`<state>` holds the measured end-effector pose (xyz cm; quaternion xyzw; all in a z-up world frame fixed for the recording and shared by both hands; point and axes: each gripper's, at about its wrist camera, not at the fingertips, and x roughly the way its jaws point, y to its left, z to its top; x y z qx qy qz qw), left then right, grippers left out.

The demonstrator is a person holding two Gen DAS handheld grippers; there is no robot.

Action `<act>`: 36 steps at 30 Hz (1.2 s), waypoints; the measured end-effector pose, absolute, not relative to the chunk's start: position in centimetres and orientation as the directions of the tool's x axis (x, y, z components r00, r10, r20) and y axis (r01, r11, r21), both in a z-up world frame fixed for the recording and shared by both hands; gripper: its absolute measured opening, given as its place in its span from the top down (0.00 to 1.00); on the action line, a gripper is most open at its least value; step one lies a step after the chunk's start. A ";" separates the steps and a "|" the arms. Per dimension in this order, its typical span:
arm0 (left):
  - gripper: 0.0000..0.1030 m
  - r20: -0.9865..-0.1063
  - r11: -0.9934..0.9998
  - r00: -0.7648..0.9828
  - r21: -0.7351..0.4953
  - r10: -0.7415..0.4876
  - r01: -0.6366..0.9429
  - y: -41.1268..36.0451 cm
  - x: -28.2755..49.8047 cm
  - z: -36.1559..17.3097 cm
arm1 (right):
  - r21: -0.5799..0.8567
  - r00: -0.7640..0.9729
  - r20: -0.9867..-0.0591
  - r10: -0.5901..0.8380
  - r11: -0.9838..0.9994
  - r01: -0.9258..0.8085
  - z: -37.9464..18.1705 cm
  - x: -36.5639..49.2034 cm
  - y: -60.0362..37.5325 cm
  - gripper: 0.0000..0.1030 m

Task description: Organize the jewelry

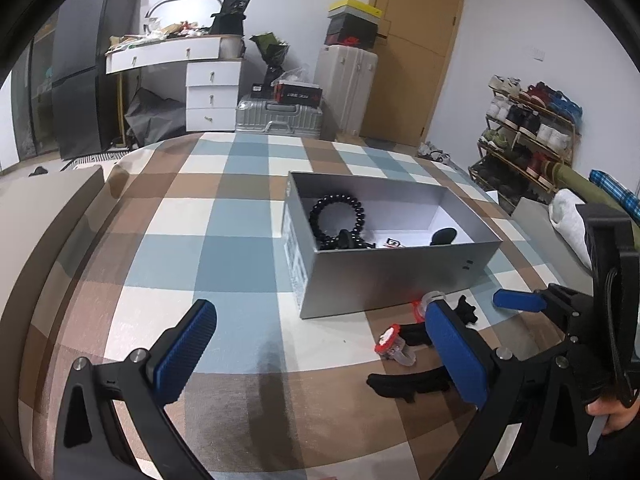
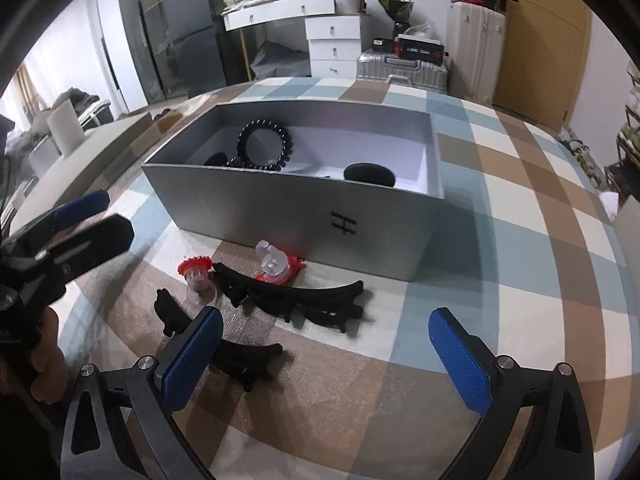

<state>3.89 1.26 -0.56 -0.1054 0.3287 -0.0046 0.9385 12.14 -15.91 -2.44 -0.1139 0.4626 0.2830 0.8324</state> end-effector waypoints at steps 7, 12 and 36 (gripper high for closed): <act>0.01 -0.627 0.975 0.775 -0.213 -0.084 -0.067 1.4 4.1 -0.8 | 0.045 0.411 -0.847 0.335 0.818 -0.574 -3.0 12.7 -15.2 0.00; 0.01 -0.634 0.976 0.767 -0.212 -0.095 -0.054 1.2 4.2 -0.9 | 0.015 0.431 -0.846 0.313 0.823 -0.568 -2.9 12.8 -15.4 0.01; 0.01 -0.649 0.975 0.753 -0.216 -0.104 -0.051 1.3 4.3 -1.0 | 0.064 0.414 -0.813 0.410 0.769 -0.636 -1.7 10.6 -16.8 0.63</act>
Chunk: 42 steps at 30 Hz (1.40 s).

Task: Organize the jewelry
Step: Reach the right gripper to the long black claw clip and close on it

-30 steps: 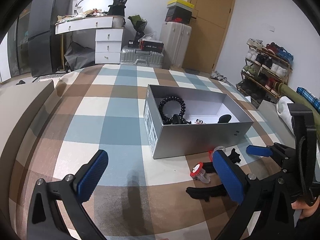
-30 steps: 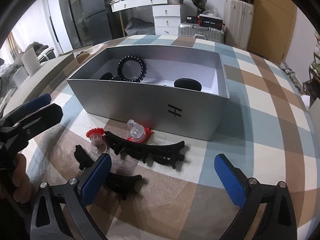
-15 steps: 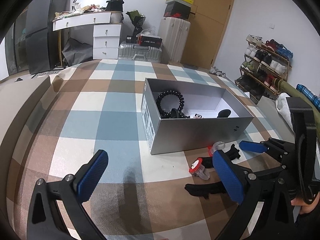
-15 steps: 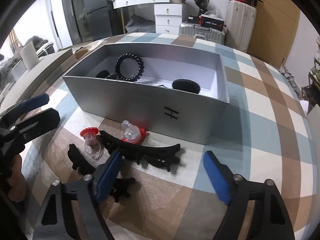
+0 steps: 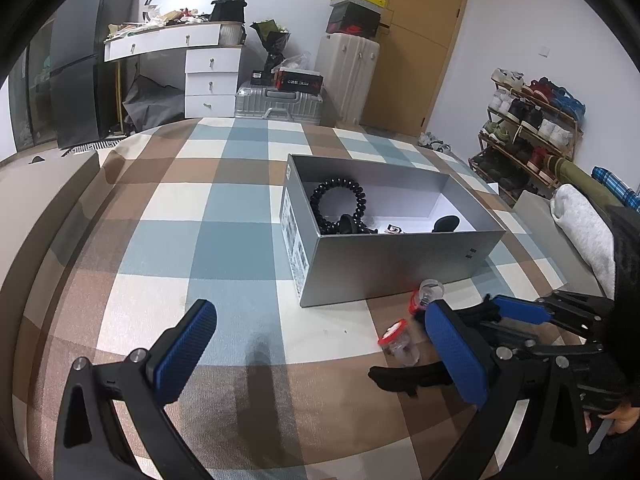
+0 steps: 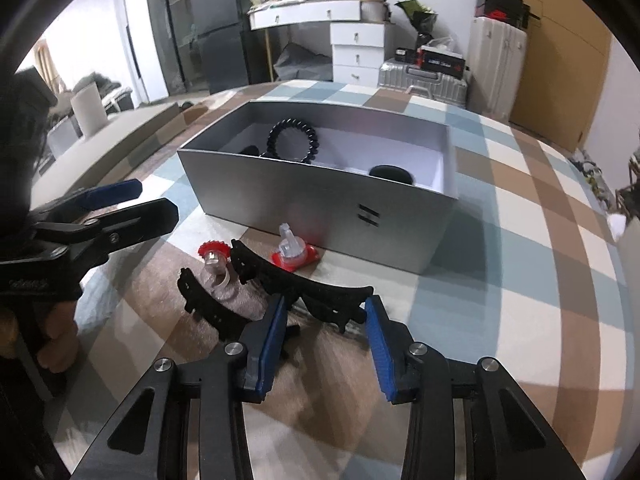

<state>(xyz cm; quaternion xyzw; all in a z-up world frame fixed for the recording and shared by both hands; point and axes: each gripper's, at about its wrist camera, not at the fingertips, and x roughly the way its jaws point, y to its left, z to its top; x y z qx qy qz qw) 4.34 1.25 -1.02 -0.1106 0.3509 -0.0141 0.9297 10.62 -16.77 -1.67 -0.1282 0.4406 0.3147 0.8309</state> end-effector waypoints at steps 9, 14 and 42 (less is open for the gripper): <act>0.01 -0.660 0.969 0.720 -0.236 -0.217 0.077 -0.4 4.1 -1.0 | 0.214 0.484 -0.722 0.494 0.826 -0.522 0.2 10.1 -21.9 0.62; 0.01 -0.669 0.970 0.704 -0.201 -0.239 0.139 -1.7 3.4 -0.9 | 0.236 0.494 -0.706 0.507 0.826 -0.511 0.7 10.1 -22.4 0.62; 0.45 -0.809 0.977 0.573 -0.011 -0.133 0.211 -3.6 4.7 -2.7 | 0.232 0.451 -0.736 0.505 0.814 -0.533 0.1 9.3 -22.6 0.77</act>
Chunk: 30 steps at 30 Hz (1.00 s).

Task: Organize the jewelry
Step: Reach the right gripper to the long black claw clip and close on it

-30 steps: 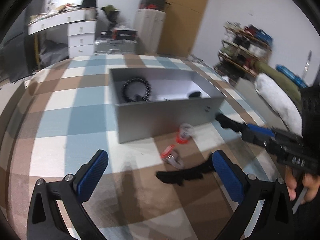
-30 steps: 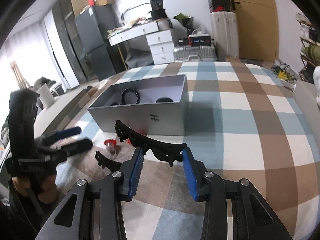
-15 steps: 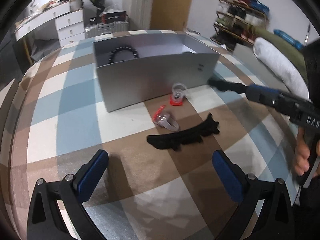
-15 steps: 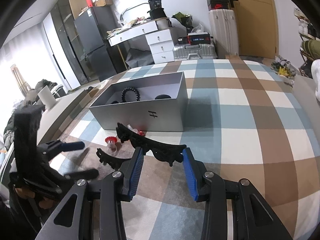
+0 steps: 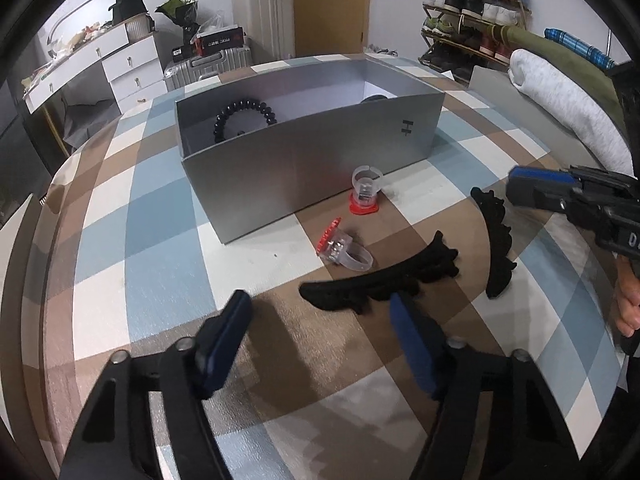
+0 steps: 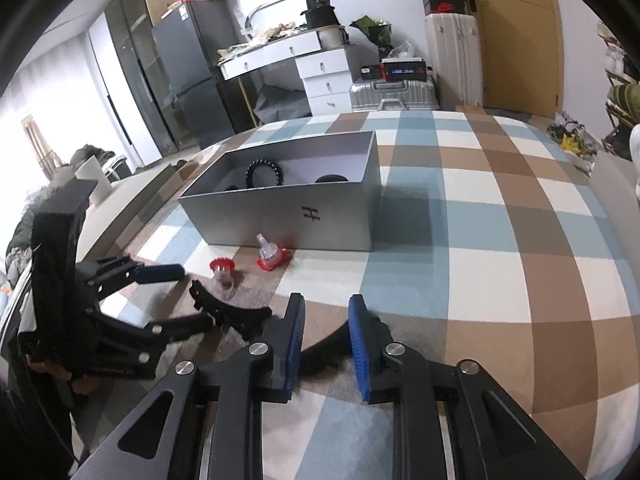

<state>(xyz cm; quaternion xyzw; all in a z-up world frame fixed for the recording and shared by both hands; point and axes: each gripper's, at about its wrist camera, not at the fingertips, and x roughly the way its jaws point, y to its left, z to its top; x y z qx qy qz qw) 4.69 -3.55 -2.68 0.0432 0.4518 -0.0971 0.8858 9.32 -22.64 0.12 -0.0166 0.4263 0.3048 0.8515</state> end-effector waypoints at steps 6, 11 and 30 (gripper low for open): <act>0.82 -0.797 0.979 0.587 -0.019 -0.138 0.205 -3.4 4.9 -2.4 | 0.253 0.413 -0.759 0.504 0.812 -0.526 -0.3 9.3 -23.4 0.30; 0.92 -0.799 0.978 0.583 -0.030 -0.147 0.205 -3.1 5.0 -2.4 | 0.207 0.383 -0.784 0.489 0.787 -0.581 -0.9 8.7 -22.1 0.01; 0.37 -0.806 0.984 0.568 -0.098 -0.164 0.146 -2.3 4.8 -2.5 | 0.082 0.367 -0.850 0.378 0.783 -0.617 -3.0 8.6 -19.7 0.03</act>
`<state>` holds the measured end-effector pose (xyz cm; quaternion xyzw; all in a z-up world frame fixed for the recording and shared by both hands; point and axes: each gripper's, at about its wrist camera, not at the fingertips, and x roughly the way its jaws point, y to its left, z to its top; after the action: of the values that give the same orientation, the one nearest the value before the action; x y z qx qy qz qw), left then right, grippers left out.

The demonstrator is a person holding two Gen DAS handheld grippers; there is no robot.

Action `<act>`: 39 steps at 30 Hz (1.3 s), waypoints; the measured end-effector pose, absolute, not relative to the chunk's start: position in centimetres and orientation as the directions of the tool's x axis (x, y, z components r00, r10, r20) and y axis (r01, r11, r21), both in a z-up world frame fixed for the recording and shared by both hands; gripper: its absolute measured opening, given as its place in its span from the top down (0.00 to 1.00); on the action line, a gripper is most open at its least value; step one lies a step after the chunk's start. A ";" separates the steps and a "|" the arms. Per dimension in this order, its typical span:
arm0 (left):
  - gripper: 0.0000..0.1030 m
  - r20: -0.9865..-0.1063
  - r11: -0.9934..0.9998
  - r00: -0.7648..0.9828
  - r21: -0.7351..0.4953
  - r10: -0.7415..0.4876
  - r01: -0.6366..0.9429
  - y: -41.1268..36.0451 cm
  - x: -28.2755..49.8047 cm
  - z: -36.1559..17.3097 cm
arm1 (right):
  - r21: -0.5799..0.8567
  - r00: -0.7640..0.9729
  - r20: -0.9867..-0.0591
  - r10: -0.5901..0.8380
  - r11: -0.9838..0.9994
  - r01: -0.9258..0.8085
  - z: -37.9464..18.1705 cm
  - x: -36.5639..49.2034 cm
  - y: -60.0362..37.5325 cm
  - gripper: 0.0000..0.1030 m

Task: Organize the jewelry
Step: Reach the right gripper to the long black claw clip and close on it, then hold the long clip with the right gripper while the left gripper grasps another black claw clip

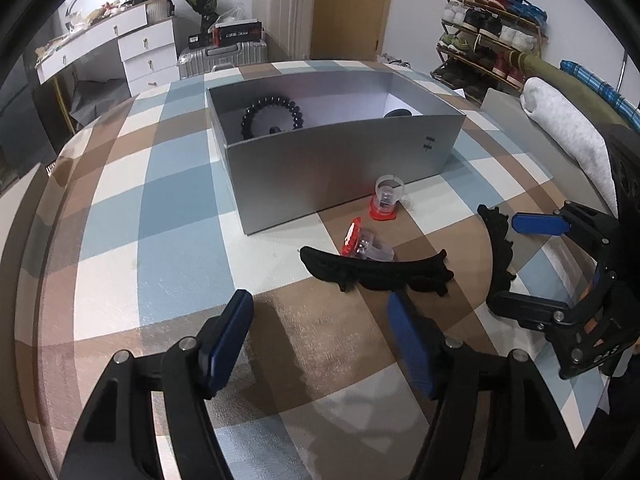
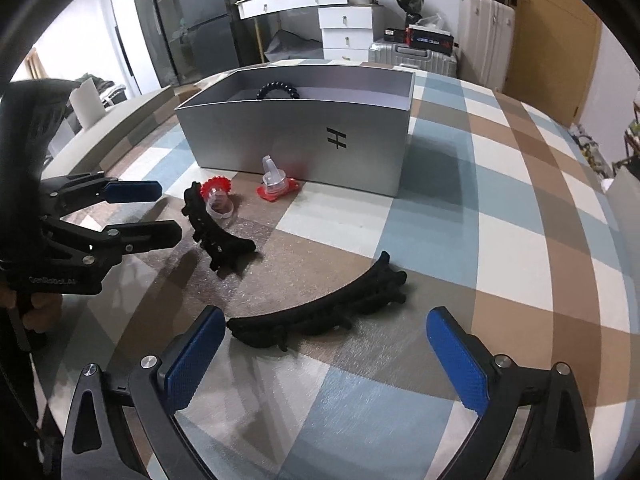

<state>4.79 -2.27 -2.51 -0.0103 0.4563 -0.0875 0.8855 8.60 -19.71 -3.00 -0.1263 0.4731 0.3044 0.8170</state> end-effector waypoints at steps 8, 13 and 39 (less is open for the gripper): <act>0.36 -0.805 0.984 0.568 -0.118 -0.174 0.135 -2.2 4.8 -2.3 | 0.066 0.400 -0.837 0.372 0.796 -0.602 -2.5 8.9 -20.4 0.40; 0.36 -0.799 0.981 0.569 -0.138 -0.194 0.139 -2.7 4.8 -2.2 | 0.079 0.403 -0.830 0.387 0.795 -0.601 -2.3 8.8 -20.8 0.40; 0.13 -0.808 0.973 0.552 -0.114 -0.208 0.201 -5.0 5.2 -2.2 | 0.153 0.418 -0.791 0.446 0.807 -0.571 -1.0 9.1 -22.4 0.40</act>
<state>5.19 -5.02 -2.17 -0.0039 0.4591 -0.1161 0.8808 9.11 -22.35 -0.99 -0.0698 0.4463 0.3031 0.8391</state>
